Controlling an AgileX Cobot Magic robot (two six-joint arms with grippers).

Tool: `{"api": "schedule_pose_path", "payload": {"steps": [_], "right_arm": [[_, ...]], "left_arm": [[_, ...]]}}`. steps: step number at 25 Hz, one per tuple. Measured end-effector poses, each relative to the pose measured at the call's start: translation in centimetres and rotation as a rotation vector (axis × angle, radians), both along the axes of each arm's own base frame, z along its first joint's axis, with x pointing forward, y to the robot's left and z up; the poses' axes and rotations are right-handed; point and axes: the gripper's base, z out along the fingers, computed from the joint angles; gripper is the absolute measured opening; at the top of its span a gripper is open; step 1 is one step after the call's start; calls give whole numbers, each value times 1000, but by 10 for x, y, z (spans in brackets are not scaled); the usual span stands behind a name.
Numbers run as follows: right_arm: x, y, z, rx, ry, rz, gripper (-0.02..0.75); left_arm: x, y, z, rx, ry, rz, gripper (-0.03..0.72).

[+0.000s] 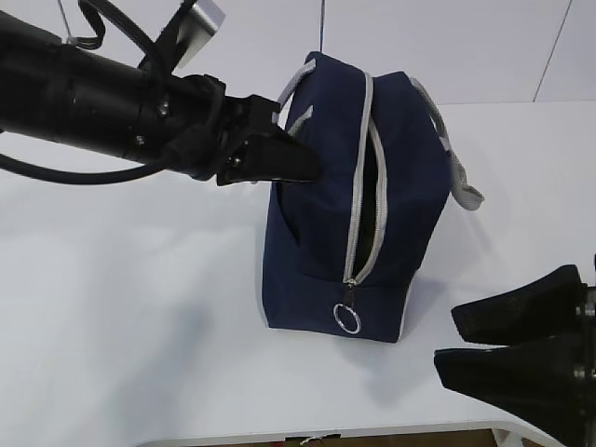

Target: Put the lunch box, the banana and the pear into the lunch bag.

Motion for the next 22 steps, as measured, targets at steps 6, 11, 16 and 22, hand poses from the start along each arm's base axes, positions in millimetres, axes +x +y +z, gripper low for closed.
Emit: {"api": "schedule_pose_path", "payload": {"steps": [6,11,16,22], "right_arm": [[3,-1,1,-24,-72,0,368],[8,-1,6,54,-60,-79,368],[11,1,5,24,-131,-36,368],[8,11,-7,-4,-102,155,368]], "left_arm": [[0,0,0,0,0,0,-9],[0,0,0,0,0,0,-9],[0,0,0,0,0,0,-9],[0,0,0,0,0,0,-9]]}}
